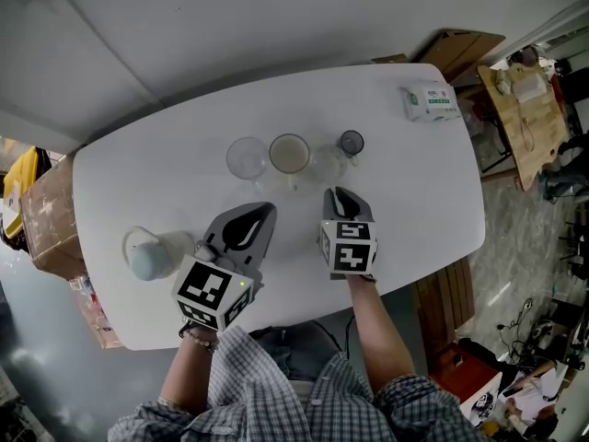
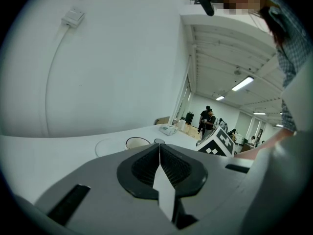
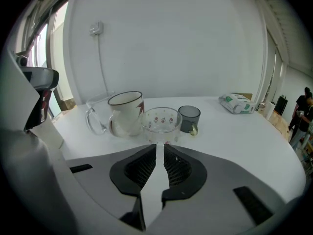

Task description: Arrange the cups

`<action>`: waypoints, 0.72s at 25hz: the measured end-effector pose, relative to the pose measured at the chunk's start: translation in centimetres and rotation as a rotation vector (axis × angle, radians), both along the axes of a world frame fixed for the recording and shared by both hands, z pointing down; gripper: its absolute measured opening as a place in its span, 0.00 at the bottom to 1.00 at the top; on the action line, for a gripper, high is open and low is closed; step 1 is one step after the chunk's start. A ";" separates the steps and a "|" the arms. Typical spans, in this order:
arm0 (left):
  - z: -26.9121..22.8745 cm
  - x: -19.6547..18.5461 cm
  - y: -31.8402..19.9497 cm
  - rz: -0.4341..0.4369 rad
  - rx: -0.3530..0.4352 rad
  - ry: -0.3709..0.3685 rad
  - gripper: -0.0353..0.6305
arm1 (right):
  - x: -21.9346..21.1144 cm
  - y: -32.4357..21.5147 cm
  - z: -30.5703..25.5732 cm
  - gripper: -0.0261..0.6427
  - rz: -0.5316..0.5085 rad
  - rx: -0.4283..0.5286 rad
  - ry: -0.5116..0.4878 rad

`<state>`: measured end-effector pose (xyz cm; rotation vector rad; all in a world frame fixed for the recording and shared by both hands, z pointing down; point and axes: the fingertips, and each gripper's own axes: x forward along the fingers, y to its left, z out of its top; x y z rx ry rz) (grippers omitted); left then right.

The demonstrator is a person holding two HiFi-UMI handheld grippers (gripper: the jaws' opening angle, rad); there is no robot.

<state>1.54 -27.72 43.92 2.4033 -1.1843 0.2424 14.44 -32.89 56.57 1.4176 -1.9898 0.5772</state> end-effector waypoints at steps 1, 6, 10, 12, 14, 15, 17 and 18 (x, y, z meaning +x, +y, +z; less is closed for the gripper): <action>-0.1 0.0 -0.2 -0.002 0.003 0.006 0.07 | -0.2 -0.4 0.0 0.13 0.001 0.002 -0.001; -0.3 -0.2 -0.7 -0.002 0.010 0.012 0.07 | -0.7 -1.8 0.0 0.13 0.003 0.014 -0.007; -0.1 -0.4 -0.7 0.000 0.003 0.007 0.07 | -0.9 -2.5 0.0 0.13 0.002 0.023 -0.018; 0.0 -0.4 -0.7 0.001 0.000 0.007 0.07 | -1.1 -2.5 0.0 0.13 -0.007 0.025 -0.021; 0.1 -0.4 -0.8 0.003 -0.001 0.009 0.07 | -1.1 -2.3 -0.2 0.13 -0.034 0.028 -0.018; 0.1 -0.4 -0.8 0.004 -0.002 0.009 0.07 | -1.0 -2.2 -0.6 0.13 -0.045 0.035 -0.025; 0.1 -0.3 -0.9 0.005 -0.001 0.010 0.07 | 0.0 -2.2 -1.5 0.14 -0.030 0.064 -0.065; 0.1 -0.3 -0.9 0.005 0.000 0.010 0.07 | 0.9 -2.4 -1.9 0.14 -0.001 0.082 -0.092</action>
